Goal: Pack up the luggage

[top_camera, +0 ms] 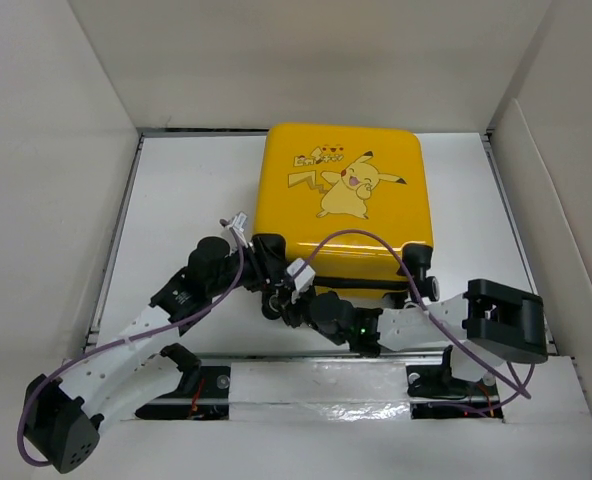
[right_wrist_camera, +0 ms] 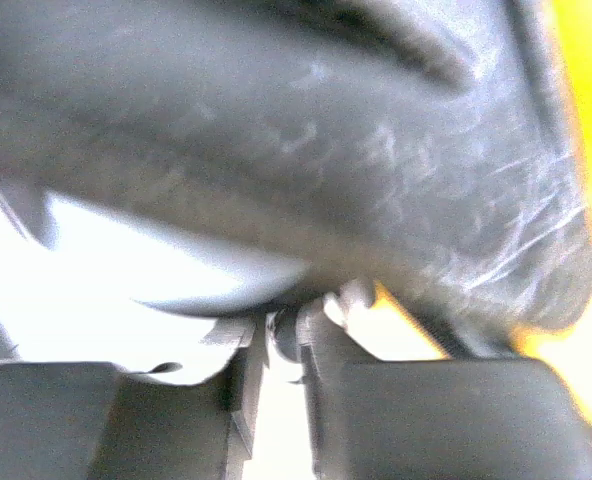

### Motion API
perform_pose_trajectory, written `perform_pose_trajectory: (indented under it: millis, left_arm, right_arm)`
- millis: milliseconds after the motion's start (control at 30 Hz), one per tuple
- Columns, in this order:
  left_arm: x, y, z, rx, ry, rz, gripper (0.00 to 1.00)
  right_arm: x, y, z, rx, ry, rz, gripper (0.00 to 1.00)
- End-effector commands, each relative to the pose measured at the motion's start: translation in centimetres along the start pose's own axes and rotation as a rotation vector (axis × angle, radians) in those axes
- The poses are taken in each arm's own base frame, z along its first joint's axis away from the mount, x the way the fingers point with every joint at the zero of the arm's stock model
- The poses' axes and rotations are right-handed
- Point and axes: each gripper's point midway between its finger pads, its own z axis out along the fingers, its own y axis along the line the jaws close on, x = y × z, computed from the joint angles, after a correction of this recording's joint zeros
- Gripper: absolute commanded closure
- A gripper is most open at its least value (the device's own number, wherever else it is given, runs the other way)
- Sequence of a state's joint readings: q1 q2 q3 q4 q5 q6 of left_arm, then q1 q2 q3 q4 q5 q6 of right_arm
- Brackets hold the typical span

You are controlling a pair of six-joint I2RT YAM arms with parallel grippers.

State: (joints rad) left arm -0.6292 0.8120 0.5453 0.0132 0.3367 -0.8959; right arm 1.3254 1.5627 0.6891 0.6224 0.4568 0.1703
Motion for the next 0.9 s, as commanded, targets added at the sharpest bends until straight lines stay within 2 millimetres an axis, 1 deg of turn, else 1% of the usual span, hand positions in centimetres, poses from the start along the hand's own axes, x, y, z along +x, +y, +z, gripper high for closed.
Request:
perform_pose_trajectory:
  millis: [0,33,67,100,133,167,200,233,267,300,333,367,400,433,467,500,533,567,600,667,700,800,867]
  left_arm:
    - [-5.6,-10.5,-2.4,0.399,-0.251,0.176,1.0]
    - [-5.6,-10.2,-2.1,0.388,-0.25,0.176,1.0]
    - [-5.6,-9.9,-1.9,0.382,-0.253,0.181,1.0]
    - [-5.7,-9.8,-1.8,0.375,-0.255,0.182,1.0]
    - [-5.7,-9.4,-1.4,0.363,-0.253,0.179,1.0]
    - [-5.7,-9.3,-1.2,0.365,-0.257,0.18,1.0]
    - [-5.7,-9.3,-1.0,0.367,-0.255,0.176,1.0]
    - [-5.7,-9.0,-0.6,0.36,-0.251,0.169,1.0]
    - [-5.2,-9.6,-0.5,0.392,-0.246,0.171,1.0]
    - [-4.8,-10.0,-0.3,0.409,-0.238,0.159,1.0]
    - [-4.5,-9.9,0.4,0.404,-0.233,0.146,1.0]
    - [-4.0,-11.0,0.4,0.458,-0.237,0.144,1.0]
    - [-3.8,-11.5,0.6,0.489,-0.237,0.128,1.0]
    - [-3.5,-11.4,1.5,0.492,-0.223,0.084,1.0]
    - [-3.7,-12.6,1.2,0.552,-0.244,0.083,1.0]
    - [-3.5,-12.9,1.6,0.562,-0.232,0.078,1.0]
    - [-3.3,-12.6,2.3,0.553,-0.22,0.072,1.0]
    - [-3.5,-12.9,2.4,0.556,-0.224,0.074,1.0]
    - [-3.6,-12.7,2.6,0.547,-0.224,0.077,0.95]
    - [-3.7,-12.3,3.0,0.503,-0.226,0.104,0.75]
    - [-3.8,-12.1,3.0,0.488,-0.228,0.109,0.55]
    - [-4.1,-11.4,2.8,0.448,-0.253,0.126,0.32]
    - [-4.3,-11.0,2.8,0.421,-0.264,0.126,0.27]
  right_arm:
    - [-6.1,5.3,-3.1,-0.243,-0.209,0.163,0.56]
    - [-5.7,5.0,-3.5,-0.24,-0.194,0.16,0.47]
    - [-5.6,4.3,-4.4,-0.234,-0.192,0.161,0.4]
    - [-5.5,3.6,-4.9,-0.213,-0.19,0.164,0.29]
    - [-4.7,2.9,-5.4,-0.194,-0.161,0.156,0.26]
    - [-4.4,2.4,-6.0,-0.184,-0.151,0.152,0.24]
    - [-4.7,1.2,-7.0,-0.16,-0.16,0.158,0.22]
    - [-3.7,0.5,-7.6,-0.142,-0.12,0.14,0.21]
    - [-3.5,-0.5,-8.0,-0.119,-0.111,0.134,0.21]
    - [-4.0,-1.9,-8.9,-0.09,-0.131,0.142,0.21]
    - [-3.4,-3.0,-9.3,-0.06,-0.109,0.126,0.22]
    - [-3.6,-3.9,-9.6,-0.045,-0.119,0.125,0.25]
    - [-3.8,-4.4,-9.9,-0.055,-0.126,0.116,0.37]
    - [-4.5,-6.2,-10.3,-0.023,-0.145,0.108,0.52]
    - [-4.9,-6.7,-10.6,-0.019,-0.152,0.108,0.68]
    - [-5.2,-6.9,-10.7,-0.032,-0.158,0.104,0.79]
    - [-5.8,-8.0,-10.8,-0.015,-0.175,0.089,0.8]
    - [-6.0,-8.0,-10.8,-0.024,-0.175,0.085,0.78]
    - [-6.0,-7.7,-10.7,-0.051,-0.171,0.081,0.62]
    - [-6.2,-7.3,-10.3,-0.065,-0.167,0.074,0.39]
    - [-6.2,-7.2,-10.0,-0.067,-0.169,0.069,0.25]
    - [-6.8,-6.5,-8.6,-0.09,-0.16,0.048,0.14]
    - [-7.2,-6.1,-7.9,-0.101,-0.159,0.036,0.12]
